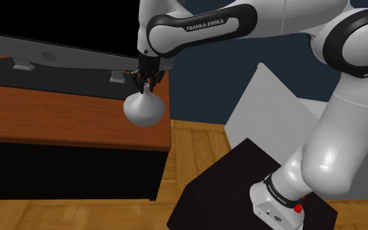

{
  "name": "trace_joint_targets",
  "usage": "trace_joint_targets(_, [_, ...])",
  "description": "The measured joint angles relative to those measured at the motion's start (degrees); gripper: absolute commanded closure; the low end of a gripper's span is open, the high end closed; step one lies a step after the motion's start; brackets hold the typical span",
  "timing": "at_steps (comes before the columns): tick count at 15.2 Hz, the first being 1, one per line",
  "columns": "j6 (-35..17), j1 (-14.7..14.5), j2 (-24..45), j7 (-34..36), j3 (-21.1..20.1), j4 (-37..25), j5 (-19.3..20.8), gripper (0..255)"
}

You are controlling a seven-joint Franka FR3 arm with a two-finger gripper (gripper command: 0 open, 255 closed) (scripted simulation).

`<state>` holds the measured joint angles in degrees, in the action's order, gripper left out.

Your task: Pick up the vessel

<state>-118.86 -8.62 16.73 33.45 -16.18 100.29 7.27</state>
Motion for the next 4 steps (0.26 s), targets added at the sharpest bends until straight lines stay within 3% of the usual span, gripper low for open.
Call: trace_joint_targets(4, [2.71,0.06,-0.67,-0.37,-0.09,-2.08,-0.35,255])
